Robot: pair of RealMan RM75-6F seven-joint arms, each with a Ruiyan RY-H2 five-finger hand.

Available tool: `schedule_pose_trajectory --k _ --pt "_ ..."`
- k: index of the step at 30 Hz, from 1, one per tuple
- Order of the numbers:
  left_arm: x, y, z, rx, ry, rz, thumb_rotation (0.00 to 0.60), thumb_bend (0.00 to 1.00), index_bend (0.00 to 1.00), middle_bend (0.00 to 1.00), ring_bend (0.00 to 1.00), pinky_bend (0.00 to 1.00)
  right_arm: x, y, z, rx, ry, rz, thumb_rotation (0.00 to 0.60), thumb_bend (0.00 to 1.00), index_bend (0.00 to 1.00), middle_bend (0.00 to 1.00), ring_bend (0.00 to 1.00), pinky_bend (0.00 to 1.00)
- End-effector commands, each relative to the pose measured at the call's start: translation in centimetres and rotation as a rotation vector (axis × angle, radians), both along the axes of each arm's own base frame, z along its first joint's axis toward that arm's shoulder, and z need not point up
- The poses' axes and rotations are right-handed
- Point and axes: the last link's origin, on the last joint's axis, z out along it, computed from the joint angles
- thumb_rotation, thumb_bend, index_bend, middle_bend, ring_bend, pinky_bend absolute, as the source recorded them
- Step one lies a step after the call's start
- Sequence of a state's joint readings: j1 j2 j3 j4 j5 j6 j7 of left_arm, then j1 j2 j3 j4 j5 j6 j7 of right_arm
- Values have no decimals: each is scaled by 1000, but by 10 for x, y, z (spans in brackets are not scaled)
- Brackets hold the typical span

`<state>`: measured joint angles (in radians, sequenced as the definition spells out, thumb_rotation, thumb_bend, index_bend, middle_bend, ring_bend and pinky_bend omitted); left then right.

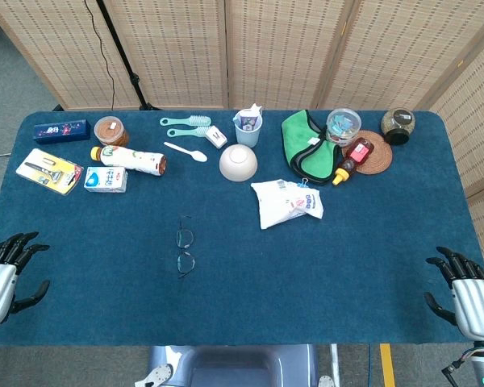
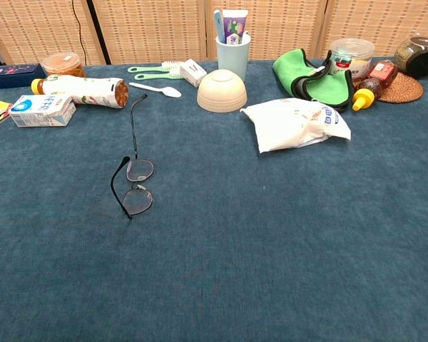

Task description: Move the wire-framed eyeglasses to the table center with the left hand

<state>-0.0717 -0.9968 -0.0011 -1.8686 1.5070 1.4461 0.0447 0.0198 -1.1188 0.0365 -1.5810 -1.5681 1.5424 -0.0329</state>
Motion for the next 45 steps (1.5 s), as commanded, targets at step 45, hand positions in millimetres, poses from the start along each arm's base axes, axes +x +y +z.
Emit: schedule_pose_trajectory --k 45 --pt "25 60 -34 -179 57 -142 600 304 177 96 55 82 -3 7 3 -7 16 -23 600 305 286 168 198 239"
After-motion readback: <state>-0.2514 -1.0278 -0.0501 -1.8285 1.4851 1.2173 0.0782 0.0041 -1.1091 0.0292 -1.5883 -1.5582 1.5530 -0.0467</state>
